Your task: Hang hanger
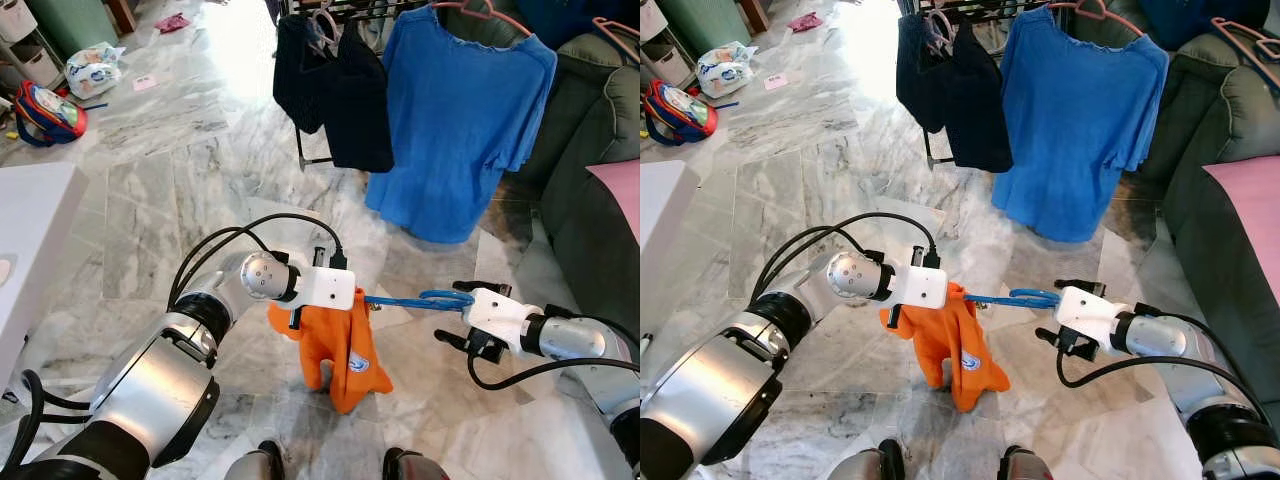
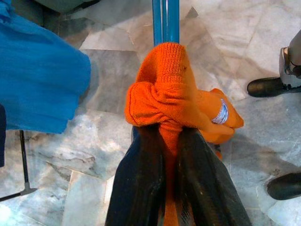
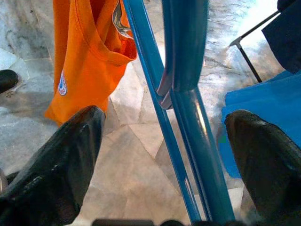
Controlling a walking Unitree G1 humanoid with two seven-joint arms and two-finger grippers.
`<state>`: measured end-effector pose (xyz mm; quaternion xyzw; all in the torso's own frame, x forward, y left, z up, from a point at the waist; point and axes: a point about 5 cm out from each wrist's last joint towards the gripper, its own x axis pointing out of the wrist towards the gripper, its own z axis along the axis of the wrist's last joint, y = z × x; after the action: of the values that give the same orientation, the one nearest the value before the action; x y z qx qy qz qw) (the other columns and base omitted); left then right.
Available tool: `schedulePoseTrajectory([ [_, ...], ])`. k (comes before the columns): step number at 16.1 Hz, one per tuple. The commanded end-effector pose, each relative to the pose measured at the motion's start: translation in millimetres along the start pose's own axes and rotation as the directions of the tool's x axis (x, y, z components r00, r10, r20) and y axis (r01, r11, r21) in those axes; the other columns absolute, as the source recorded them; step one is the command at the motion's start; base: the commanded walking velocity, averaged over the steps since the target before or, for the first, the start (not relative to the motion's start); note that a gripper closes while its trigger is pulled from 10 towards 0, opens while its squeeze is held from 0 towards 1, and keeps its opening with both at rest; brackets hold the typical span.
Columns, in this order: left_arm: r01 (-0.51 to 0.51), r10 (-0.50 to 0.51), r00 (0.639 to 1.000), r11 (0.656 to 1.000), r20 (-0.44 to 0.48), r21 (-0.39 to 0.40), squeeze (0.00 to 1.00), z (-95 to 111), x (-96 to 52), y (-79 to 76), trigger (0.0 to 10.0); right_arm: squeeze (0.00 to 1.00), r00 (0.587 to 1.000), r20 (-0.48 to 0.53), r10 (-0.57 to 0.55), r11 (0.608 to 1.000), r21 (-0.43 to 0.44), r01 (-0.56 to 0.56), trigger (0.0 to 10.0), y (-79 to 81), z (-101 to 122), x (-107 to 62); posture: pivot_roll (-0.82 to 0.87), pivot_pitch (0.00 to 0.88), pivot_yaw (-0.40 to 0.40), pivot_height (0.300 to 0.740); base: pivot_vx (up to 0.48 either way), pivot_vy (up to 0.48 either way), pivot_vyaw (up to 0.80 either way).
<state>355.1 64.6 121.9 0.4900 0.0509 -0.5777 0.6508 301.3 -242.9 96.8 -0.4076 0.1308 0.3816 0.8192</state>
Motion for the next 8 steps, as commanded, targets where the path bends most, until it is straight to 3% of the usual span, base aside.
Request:
schedulePoseTrajectory([
  [1,0.000,0.000,1.000,1.000,0.000,-0.012,0.00,-3,-0.1,-3.0,10.0,0.96,1.000,-0.002,0.008,1.000,0.000,-0.008,10.0,2.8,-1,0.4,-0.15,0.194,0.077,0.740,0.000,0.000,0.00],
  [2,0.000,0.000,1.000,1.000,0.000,-0.012,0.00,-3,-0.1,-3.0,10.0,0.96,1.000,-0.002,0.008,1.000,0.000,-0.008,10.0,2.8,-1,0.4,-0.15,0.194,0.077,0.740,0.000,0.000,0.00],
  [3,-0.116,0.111,0.993,0.981,-0.035,-0.157,0.00,-24,-4.8,-14.8,10.0,1.00,0.990,-0.015,-0.142,0.990,-0.019,0.142,10.0,-5.0,-6,-5.3,-0.14,0.165,0.063,0.740,0.000,0.000,0.00],
  [4,-0.255,0.240,0.967,0.913,-0.085,-0.319,0.00,-47,-12.7,-28.2,10.0,1.00,0.957,-0.029,-0.288,0.956,-0.065,0.286,10.0,-16.3,-11,-16.2,-0.14,0.166,0.064,0.740,0.000,0.000,0.00],
  [5,-0.283,0.268,0.959,0.892,-0.090,-0.353,0.00,-51,-14.7,-30.8,10.0,0.62,0.949,-0.021,-0.314,0.948,-0.068,0.312,10.0,-17.6,-10,-17.0,-0.14,0.166,0.065,0.740,0.000,0.000,0.00],
  [6,-0.281,0.269,0.959,0.890,-0.086,-0.358,0.00,-51,-14.8,-31.0,10.0,0.16,0.951,-0.010,-0.310,0.949,-0.061,0.309,10.0,-16.4,-9,-15.5,-0.14,0.168,0.066,0.740,0.000,0.000,0.00],
  [7,-0.280,0.267,0.960,0.892,-0.085,-0.355,0.00,-51,-14.8,-31.1,10.0,0.40,0.950,-0.004,-0.312,0.949,-0.051,0.311,10.0,-16.3,-8,-15.3,-0.14,0.169,0.065,0.740,0.000,0.000,0.00],
  [8,-0.286,0.271,0.958,0.887,-0.092,-0.363,0.00,-52,-15.3,-31.2,10.0,1.00,0.948,0.000,-0.319,0.947,-0.037,0.319,10.0,-15.7,-8,-14.4,-0.14,0.170,0.065,0.740,0.000,0.000,0.00],
])
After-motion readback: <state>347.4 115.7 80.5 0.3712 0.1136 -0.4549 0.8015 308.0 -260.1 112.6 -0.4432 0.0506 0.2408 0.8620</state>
